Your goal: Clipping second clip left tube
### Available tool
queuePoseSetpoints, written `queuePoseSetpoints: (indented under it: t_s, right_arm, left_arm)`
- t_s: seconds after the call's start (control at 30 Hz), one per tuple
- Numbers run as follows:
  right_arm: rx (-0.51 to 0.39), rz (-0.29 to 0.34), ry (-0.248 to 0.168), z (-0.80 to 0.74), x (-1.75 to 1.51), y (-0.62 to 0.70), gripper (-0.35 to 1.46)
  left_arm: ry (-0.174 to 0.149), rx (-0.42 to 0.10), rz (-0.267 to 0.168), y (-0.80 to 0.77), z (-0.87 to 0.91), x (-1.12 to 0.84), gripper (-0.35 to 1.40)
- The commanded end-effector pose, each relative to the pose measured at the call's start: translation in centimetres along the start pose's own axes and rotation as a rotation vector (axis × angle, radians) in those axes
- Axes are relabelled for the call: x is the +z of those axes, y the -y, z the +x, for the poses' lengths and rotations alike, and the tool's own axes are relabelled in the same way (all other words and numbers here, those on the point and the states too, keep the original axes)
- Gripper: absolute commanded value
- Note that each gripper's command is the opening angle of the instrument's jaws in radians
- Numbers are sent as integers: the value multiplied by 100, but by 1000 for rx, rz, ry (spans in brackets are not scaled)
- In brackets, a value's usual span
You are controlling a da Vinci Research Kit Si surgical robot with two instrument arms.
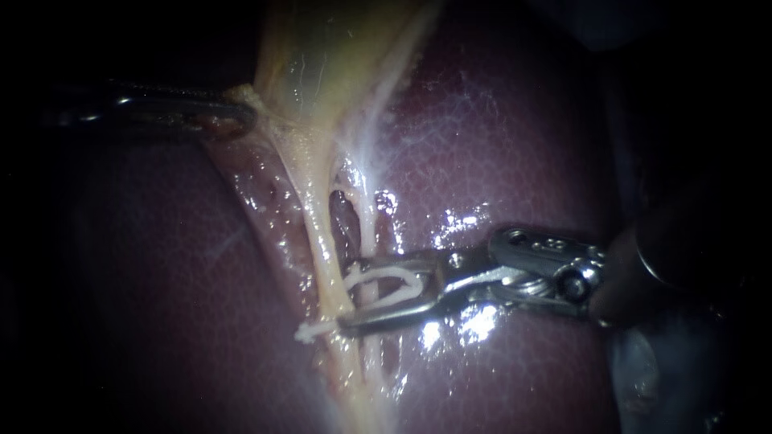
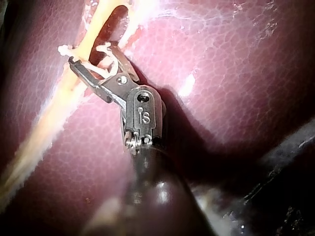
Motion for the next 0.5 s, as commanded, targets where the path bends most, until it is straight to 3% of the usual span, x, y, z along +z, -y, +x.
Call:
queuePoseSetpoints:
  t_s: [0.03,0.23,0.5]
  right_arm:
    - [4,7,-2,1,2,0,48]
    - [29,58,-22,8,17,1,48]
    - [58,119,-55,15,32,14,48]
  left_arm:
    - [0,0,0,0,0,0,-35]
    - [0,0,0,0,0,0,-35]
    - [0,0,-1,0,1,2,-35]
